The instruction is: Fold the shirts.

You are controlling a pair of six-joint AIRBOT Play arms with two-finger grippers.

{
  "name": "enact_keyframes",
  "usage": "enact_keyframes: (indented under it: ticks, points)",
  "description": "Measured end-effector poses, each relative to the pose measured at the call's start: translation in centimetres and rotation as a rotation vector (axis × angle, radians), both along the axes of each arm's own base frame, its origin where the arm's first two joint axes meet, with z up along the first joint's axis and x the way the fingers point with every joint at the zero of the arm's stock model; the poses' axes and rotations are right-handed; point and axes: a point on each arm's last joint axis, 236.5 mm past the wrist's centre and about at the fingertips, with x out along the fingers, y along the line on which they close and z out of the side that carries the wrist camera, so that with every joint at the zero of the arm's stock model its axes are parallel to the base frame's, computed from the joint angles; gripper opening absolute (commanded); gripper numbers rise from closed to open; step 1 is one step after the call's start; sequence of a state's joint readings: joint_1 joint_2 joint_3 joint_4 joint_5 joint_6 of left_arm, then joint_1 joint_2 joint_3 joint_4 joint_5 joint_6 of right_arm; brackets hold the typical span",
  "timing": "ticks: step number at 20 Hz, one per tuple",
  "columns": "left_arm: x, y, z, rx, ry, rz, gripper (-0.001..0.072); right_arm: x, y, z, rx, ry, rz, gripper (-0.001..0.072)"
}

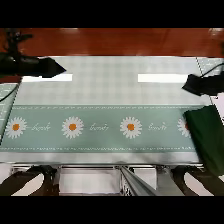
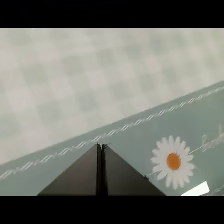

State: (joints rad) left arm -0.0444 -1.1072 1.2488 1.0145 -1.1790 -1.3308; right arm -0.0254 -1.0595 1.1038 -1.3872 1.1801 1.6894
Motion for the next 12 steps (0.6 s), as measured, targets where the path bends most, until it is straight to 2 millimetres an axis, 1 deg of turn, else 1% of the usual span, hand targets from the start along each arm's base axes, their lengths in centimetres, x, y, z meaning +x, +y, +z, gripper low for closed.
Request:
enact_keyframes:
  ticks: [1,2,3,4,5,6,8,12]
  points:
    - [-0.1,1.1,-2.1,0.060,0.046,0.036,0.0031,0.1,0.8,-2.0,-0.060,0.055,0.028,0.0028]
    - [-0.6,2.3,-4.4,0.113,0.106,0.069,0.0031,0.3,1.5,-3.6,-0.103,0.098,0.049,0.0028]
    - [-1.1,3.2,-6.2,0.147,0.152,0.096,0.0031,0.3,2.0,-5.1,-0.140,0.136,0.065,0.0028]
    - [-1.8,3.9,-7.9,0.175,0.195,0.115,0.0031,0.4,2.2,-6.2,-0.168,0.163,0.075,0.0028]
    - [-2.2,4.5,-9.1,0.200,0.225,0.131,0.0031,0.2,2.5,-7.1,-0.189,0.192,0.083,0.0028]
    - [-2.5,4.9,-10.0,0.215,0.243,0.145,0.0031,0.1,2.6,-7.7,-0.205,0.211,0.088,0.0028]
    - [-2.9,5.5,-11.1,0.241,0.266,0.161,0.0031,-0.1,2.7,-8.5,-0.225,0.235,0.093,0.0028]
    - [-3.2,6.1,-11.9,0.259,0.284,0.177,0.0031,-0.2,2.8,-9.1,-0.244,0.253,0.097,0.0028]
